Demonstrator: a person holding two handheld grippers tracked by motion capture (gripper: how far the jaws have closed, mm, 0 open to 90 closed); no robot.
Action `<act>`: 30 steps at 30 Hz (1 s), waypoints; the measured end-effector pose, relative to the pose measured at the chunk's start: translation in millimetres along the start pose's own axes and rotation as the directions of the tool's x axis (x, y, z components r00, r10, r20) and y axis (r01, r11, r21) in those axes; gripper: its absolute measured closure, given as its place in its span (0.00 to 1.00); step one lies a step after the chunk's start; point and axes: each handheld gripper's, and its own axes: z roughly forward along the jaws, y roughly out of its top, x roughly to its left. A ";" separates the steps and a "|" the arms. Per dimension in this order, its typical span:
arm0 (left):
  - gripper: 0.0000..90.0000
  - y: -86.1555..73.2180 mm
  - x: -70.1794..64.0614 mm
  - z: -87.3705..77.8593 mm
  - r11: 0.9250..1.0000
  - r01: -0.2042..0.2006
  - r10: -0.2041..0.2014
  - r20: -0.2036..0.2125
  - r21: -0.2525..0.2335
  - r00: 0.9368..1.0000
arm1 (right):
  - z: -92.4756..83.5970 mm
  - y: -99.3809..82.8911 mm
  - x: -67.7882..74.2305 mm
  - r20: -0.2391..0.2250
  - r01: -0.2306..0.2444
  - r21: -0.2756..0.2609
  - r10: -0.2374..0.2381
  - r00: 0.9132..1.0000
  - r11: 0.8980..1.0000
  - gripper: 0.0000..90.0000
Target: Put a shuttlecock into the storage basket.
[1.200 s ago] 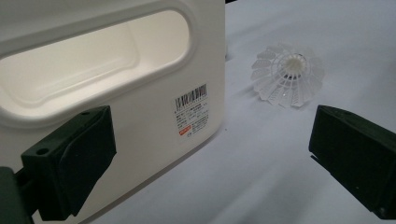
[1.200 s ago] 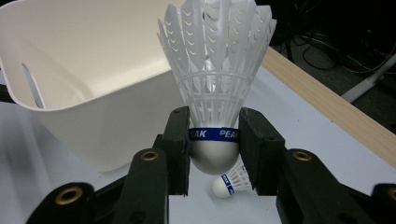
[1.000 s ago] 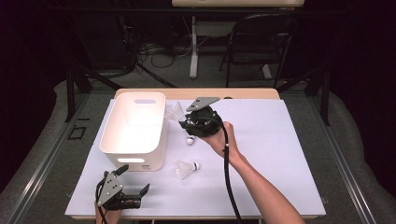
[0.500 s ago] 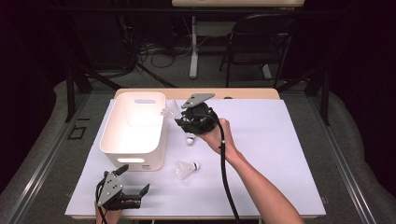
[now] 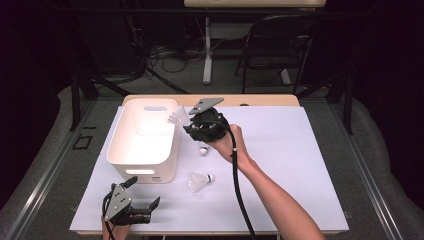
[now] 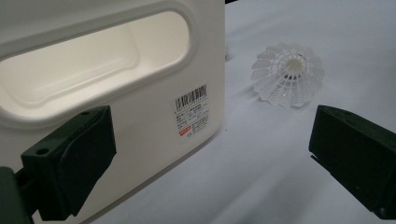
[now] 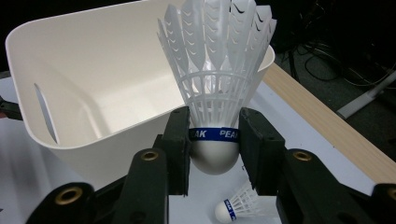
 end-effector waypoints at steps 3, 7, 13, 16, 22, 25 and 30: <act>0.00 0.0 0.0 0.1 1.000 0.000 0.000 0.000 0.000 1.000 | 0.8 2.1 0.7 -0.001 0.002 0.001 -0.002 1.000 1.000 0.72; 0.01 0.1 -0.1 0.1 1.000 -0.001 0.001 0.000 0.001 1.000 | 2.4 4.9 1.2 -0.003 0.001 -0.001 -0.001 1.000 1.000 0.72; 0.01 0.0 0.2 0.0 1.000 -0.002 0.002 0.001 0.001 1.000 | 5.9 9.8 3.4 -0.009 0.006 0.002 -0.006 1.000 1.000 0.72; 0.01 0.0 0.1 0.0 1.000 -0.002 0.002 0.001 0.001 1.000 | 8.1 12.6 5.2 -0.013 0.011 0.001 -0.011 1.000 1.000 0.72; 0.01 -0.1 0.2 -0.1 1.000 0.000 0.000 0.000 -0.001 1.000 | 12.3 17.7 8.8 -0.021 0.013 0.002 -0.013 1.000 1.000 0.72; 0.01 -0.1 0.2 -0.1 1.000 0.000 0.000 0.000 -0.001 1.000 | 14.2 19.9 10.5 -0.024 0.012 0.004 -0.012 1.000 1.000 0.72; 0.01 -0.1 0.3 0.2 1.000 0.000 0.000 0.001 -0.001 1.000 | 18.9 23.0 13.9 -0.032 0.020 0.004 -0.020 0.999 1.000 0.72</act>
